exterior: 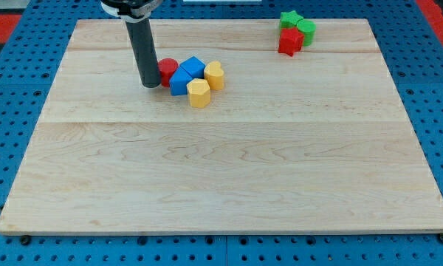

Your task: Slide the green star towards the group of blocks

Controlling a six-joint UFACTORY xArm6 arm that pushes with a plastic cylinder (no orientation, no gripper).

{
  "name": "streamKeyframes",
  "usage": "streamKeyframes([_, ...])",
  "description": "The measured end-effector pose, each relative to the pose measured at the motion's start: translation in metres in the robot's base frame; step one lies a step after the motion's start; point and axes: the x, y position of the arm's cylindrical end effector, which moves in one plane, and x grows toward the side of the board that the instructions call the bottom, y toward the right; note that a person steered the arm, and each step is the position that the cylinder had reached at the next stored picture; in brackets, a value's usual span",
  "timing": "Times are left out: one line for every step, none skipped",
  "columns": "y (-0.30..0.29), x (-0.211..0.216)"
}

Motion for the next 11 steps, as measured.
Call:
streamKeyframes([-0.007, 0.000])
streamKeyframes([-0.055, 0.001])
streamKeyframes([-0.107, -0.023])
streamKeyframes([-0.046, -0.084])
streamKeyframes([0.082, -0.118])
streamKeyframes([0.147, -0.107])
streamKeyframes([0.170, -0.073])
streamKeyframes([0.231, -0.045])
streamKeyframes([0.323, -0.049])
streamKeyframes([0.360, -0.111])
streamKeyframes([0.332, -0.170])
